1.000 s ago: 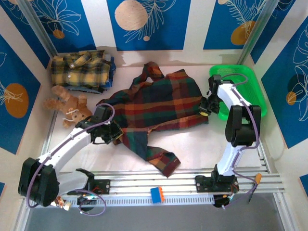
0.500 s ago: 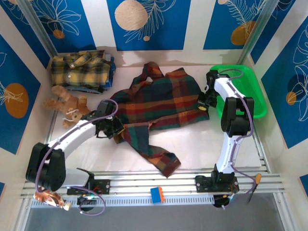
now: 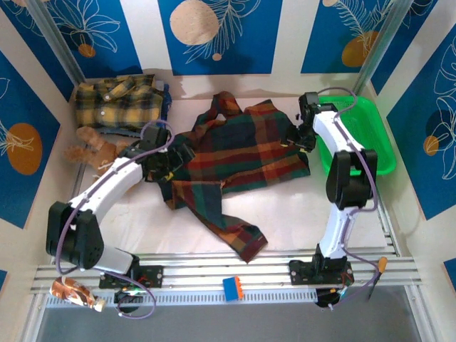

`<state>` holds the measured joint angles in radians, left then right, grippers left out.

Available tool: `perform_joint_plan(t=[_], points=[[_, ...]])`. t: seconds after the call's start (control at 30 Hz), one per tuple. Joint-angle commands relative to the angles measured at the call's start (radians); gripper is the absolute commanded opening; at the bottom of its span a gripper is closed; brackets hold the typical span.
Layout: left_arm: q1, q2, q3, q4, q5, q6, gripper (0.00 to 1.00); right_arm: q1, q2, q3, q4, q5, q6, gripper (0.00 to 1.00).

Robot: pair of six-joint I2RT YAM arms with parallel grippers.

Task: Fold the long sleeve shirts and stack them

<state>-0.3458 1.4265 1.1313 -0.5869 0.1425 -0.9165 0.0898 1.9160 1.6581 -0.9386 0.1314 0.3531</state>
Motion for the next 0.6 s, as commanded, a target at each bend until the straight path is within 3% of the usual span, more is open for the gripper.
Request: perform_joint_plan(t=[0.0, 0.2, 0.3, 0.37, 0.43, 0.57], points=[[-0.013, -0.067, 0.076, -0.174, -0.068, 0.108, 1.0, 0.074, -0.191, -0.097, -0.01, -0.02, -0.08, 0.66], [-0.028, -0.132, 0.013, -0.276, -0.129, 0.134, 1.0, 0.349, -0.43, -0.456, -0.024, -0.161, -0.171, 0.66], [-0.042, -0.163, -0.047, -0.268, -0.134, 0.137, 1.0, 0.487, -0.49, -0.612, -0.02, -0.176, -0.11, 0.66], [-0.06, -0.178, -0.085, -0.237, -0.127, 0.151, 1.0, 0.555, -0.491, -0.628, -0.007, -0.221, -0.082, 0.69], [-0.087, -0.187, -0.113, -0.207, -0.123, 0.169, 1.0, 0.626, -0.46, -0.628, -0.02, -0.16, -0.041, 0.7], [-0.104, -0.202, -0.13, -0.203, -0.121, 0.174, 1.0, 0.703, -0.359, -0.619, -0.079, -0.158, 0.045, 0.7]])
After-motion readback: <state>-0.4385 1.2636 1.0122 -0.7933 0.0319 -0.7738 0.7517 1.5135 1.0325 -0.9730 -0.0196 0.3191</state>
